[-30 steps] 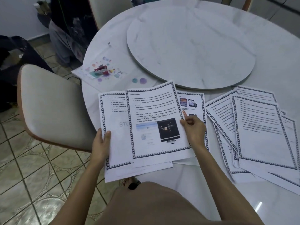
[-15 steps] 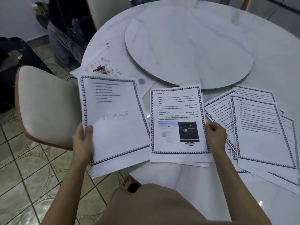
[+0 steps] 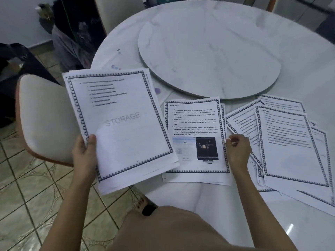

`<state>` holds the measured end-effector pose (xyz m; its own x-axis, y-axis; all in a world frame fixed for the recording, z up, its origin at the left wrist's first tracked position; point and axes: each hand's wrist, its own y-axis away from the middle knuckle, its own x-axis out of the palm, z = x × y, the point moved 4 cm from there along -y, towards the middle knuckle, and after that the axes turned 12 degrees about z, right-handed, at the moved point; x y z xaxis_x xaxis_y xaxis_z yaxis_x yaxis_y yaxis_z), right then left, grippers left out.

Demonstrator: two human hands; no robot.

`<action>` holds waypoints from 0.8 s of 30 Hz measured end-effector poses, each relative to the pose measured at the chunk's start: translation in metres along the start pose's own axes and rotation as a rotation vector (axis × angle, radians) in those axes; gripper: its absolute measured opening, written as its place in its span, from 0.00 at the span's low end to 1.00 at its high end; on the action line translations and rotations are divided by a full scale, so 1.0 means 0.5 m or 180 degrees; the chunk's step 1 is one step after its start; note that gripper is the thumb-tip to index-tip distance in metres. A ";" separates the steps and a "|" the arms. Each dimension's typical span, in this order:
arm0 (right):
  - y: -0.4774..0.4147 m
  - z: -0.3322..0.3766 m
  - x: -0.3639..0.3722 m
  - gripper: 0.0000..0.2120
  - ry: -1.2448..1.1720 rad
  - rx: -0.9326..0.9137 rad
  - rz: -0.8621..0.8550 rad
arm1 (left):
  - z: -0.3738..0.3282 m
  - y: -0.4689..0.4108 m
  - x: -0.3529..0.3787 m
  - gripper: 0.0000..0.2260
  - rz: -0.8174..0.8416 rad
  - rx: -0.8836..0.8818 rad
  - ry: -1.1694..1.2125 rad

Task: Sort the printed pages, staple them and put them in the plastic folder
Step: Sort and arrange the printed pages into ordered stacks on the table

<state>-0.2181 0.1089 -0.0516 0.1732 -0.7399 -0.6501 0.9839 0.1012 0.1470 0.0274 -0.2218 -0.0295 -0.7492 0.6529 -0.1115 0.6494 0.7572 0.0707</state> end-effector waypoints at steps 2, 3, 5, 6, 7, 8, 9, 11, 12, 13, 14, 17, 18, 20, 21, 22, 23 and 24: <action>0.009 0.026 0.002 0.07 -0.0045 -0.0169 -0.0030 | -0.005 0.002 0.020 0.09 0.0135 -0.0003 0.0098; 0.016 0.043 0.008 0.07 -0.0143 -0.0267 0.0062 | -0.008 0.003 0.030 0.09 0.0203 0.0007 0.0124; 0.034 0.082 0.030 0.07 -0.0369 -0.0436 0.0538 | -0.013 0.003 0.050 0.09 0.0311 0.0034 0.0166; 0.046 0.101 0.048 0.08 -0.0449 -0.0479 0.0873 | -0.015 0.003 0.058 0.09 0.0346 0.0030 0.0190; 0.060 0.121 0.067 0.09 -0.0537 -0.0503 0.1195 | -0.016 0.003 0.066 0.08 0.0386 0.0020 0.0215; 0.073 0.138 0.086 0.10 -0.0622 -0.0515 0.1442 | -0.016 0.004 0.074 0.08 0.0432 0.0010 0.0235; 0.086 0.153 0.102 0.10 -0.0678 -0.0545 0.1583 | -0.017 0.006 0.081 0.07 0.0484 -0.0001 0.0261; 0.104 0.177 0.124 0.08 -0.0710 -0.0614 0.1585 | -0.016 0.010 0.090 0.09 0.0554 -0.0014 0.0309; 0.110 0.183 0.130 0.06 -0.0735 -0.0595 0.1509 | -0.014 0.011 0.093 0.09 0.0571 -0.0024 0.0323; 0.112 0.186 0.134 0.05 -0.0764 -0.0543 0.1409 | -0.012 0.012 0.093 0.09 0.0580 -0.0042 0.0326; 0.114 0.186 0.137 0.06 -0.0802 -0.0485 0.1300 | -0.010 0.012 0.093 0.08 0.0579 -0.0063 0.0322; 0.112 0.179 0.142 0.09 -0.1032 -0.0310 0.1060 | -0.002 0.010 0.089 0.08 0.0568 -0.0099 0.0344; 0.110 0.175 0.144 0.09 -0.1082 -0.0257 0.1027 | 0.000 0.011 0.089 0.08 0.0577 -0.0111 0.0346; 0.109 0.170 0.146 0.07 -0.1093 -0.0229 0.0995 | 0.005 0.013 0.090 0.07 0.0572 -0.0137 0.0349; 0.108 0.170 0.146 0.06 -0.1087 -0.0250 0.0983 | 0.008 0.014 0.088 0.07 0.0550 -0.0141 0.0335; 0.107 0.170 0.144 0.06 -0.1091 -0.0279 0.0975 | 0.011 0.014 0.086 0.08 0.0525 -0.0141 0.0297; 0.106 0.170 0.142 0.06 -0.1106 -0.0307 0.0978 | 0.014 0.012 0.083 0.08 0.0502 -0.0138 0.0246; 0.104 0.170 0.142 0.06 -0.1122 -0.0331 0.0994 | 0.017 0.011 0.080 0.09 0.0484 -0.0141 0.0204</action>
<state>-0.1582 0.0053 -0.0265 0.4536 -0.8421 -0.2917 0.8894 0.4070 0.2080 0.0024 -0.1916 -0.0419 -0.6504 0.7589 -0.0327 0.7506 0.6487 0.1259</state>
